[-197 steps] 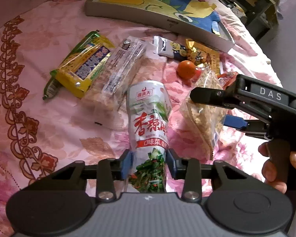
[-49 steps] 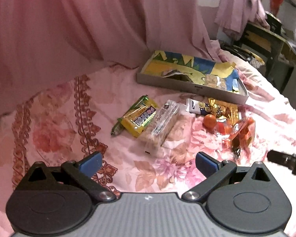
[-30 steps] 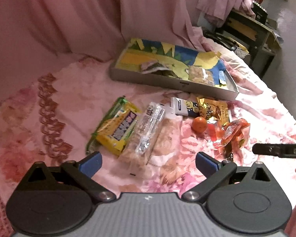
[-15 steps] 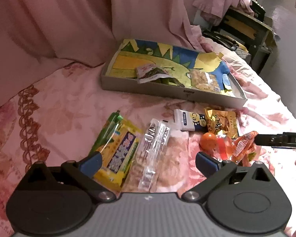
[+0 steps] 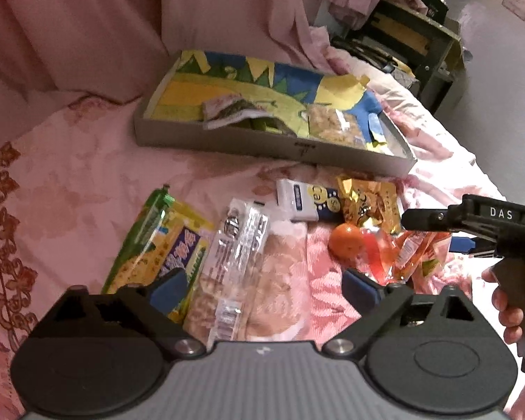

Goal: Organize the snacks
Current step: 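Grasp the clear wrapped bar with the left tool while the right grasps the orange snack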

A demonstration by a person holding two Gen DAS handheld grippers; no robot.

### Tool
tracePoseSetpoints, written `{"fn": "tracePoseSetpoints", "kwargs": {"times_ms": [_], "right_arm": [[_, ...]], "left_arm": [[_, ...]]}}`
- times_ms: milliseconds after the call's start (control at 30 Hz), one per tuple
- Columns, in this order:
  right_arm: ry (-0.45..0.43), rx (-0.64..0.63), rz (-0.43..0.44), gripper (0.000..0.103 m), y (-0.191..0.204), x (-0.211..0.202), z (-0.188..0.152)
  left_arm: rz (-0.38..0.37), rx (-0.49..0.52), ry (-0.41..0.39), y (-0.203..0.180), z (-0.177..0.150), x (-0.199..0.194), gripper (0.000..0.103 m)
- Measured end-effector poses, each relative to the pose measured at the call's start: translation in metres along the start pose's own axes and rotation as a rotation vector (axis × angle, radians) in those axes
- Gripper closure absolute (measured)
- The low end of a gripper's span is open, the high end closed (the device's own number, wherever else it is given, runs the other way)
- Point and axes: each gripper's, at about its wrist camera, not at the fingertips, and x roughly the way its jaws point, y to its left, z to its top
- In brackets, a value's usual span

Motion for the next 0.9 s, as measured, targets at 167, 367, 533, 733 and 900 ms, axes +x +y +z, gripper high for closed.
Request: {"fn": "tracePoseSetpoints", "kwargs": {"times_ms": [167, 367, 533, 733, 900], "right_arm": [[-0.003, -0.02, -0.029, 0.009, 0.003, 0.0, -0.001], [-0.003, -0.085, -0.09, 0.021, 0.009, 0.0, -0.008], [-0.012, -0.175, -0.166, 0.04, 0.018, -0.001, -0.015], [-0.013, -0.245, -0.196, 0.05, 0.027, -0.005, -0.023], [-0.01, -0.29, -0.19, 0.051, 0.036, -0.005, -0.029]], "left_arm": [[0.001, -0.019, 0.001, 0.001, -0.002, 0.0, 0.014], [-0.022, -0.048, 0.005, 0.001, -0.003, 0.0, 0.024], [-0.034, -0.026, 0.0, -0.006, -0.004, -0.001, 0.029], [-0.032, -0.028, -0.014, -0.01, -0.005, -0.002, 0.03], [0.018, -0.031, -0.026, -0.009, -0.005, -0.001, 0.029]]}}
